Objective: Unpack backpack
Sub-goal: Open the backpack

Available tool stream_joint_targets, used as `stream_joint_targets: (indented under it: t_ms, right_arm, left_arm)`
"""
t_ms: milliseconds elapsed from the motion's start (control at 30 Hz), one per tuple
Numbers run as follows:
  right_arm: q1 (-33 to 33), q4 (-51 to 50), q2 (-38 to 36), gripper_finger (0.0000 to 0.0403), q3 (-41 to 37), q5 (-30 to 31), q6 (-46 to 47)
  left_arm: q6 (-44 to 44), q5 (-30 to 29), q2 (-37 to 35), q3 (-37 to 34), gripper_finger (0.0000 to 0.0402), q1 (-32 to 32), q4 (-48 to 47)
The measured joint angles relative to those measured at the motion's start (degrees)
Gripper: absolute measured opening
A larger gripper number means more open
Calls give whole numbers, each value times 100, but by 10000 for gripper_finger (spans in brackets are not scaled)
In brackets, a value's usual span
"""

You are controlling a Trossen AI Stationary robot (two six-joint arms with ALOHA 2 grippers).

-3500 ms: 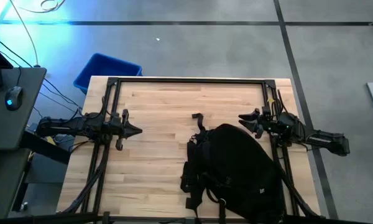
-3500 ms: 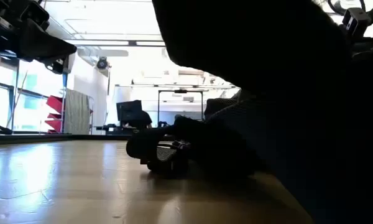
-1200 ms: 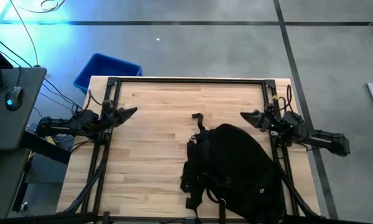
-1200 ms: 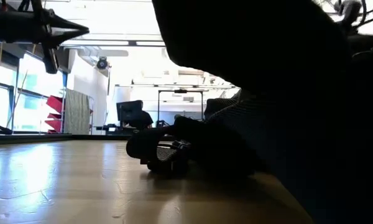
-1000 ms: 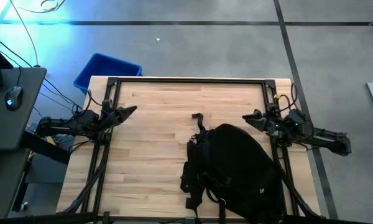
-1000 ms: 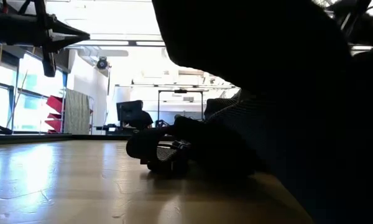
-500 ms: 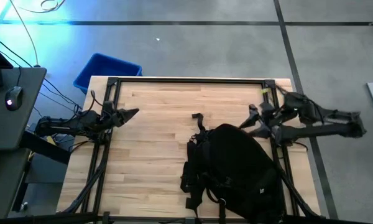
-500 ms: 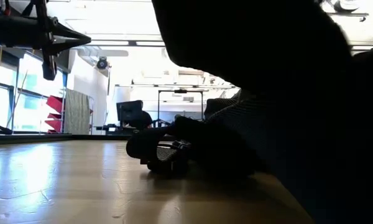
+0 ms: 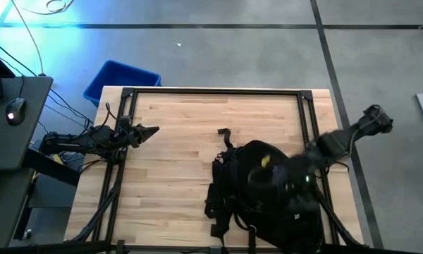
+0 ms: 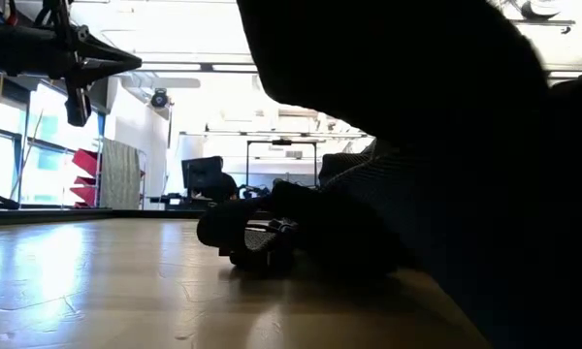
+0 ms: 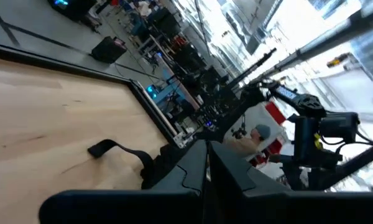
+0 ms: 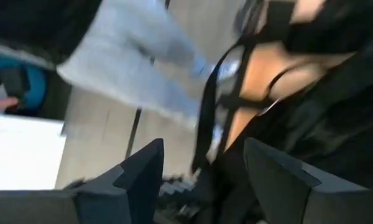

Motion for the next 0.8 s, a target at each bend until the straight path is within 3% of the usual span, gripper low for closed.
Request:
stream_joint_targets:
  t_ms: [200,367,667,800]
  right_arm:
    - [1359,-89,268,216,-5,204,425]
    - [2089,-868,470,216,-9,1329,712]
    - [2469,-1277,1274,217,-13,1359,264]
    - [2505,-1417,1530,217,-205,1685,297]
  left_arm:
    - [81,359,0,0,0,0,2]
    - [-99,508,0,0,0,0,2]
    - [-70,387,0,0,0,0,-28]
    - [-123,377,0,0,6,0,-24]
